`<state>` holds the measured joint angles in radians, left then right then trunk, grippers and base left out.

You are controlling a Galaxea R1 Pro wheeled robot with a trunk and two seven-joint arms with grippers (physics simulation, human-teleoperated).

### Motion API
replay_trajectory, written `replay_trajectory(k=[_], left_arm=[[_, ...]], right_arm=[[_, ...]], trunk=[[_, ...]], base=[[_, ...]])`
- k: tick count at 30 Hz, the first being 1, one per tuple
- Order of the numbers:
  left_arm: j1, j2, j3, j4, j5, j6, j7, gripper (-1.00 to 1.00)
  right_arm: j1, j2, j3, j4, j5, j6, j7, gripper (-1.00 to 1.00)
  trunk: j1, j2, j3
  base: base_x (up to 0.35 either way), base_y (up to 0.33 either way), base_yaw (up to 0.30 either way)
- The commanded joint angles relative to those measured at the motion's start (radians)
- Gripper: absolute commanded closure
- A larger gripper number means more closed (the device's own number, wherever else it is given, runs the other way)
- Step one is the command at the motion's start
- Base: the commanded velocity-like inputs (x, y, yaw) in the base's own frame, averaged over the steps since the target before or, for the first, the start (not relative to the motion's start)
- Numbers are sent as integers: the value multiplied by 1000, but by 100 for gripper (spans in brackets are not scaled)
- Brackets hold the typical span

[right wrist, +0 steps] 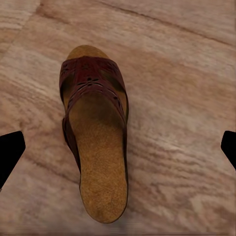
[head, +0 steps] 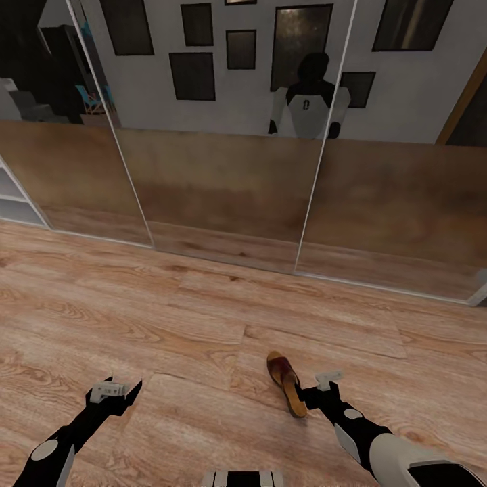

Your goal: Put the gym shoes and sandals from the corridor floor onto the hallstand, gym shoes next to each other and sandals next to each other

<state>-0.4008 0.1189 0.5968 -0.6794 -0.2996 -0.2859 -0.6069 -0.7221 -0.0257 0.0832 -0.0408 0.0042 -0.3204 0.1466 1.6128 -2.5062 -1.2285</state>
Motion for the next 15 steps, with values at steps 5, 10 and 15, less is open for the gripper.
replay_trajectory(k=[5, 10, 15], left_arm=[[-1, -1, 5, 0, -10, -6, -4, -100], [-1, -1, 5, 0, -10, -7, -5, -100], [-1, -1, 5, 0, -10, -7, -5, -100]], right_arm=[[1, 0, 7, 1, 0, -3, 0, -100], [2, 0, 7, 1, 0, -1, 1, -100], [2, -2, 7, 1, 0, 0, 1, -100]], trunk=[[2, -2, -23], [2, -2, -34], [3, -2, -42]], base=[[0, 0, 0], [0, 0, 0], [0, 0, 0]])
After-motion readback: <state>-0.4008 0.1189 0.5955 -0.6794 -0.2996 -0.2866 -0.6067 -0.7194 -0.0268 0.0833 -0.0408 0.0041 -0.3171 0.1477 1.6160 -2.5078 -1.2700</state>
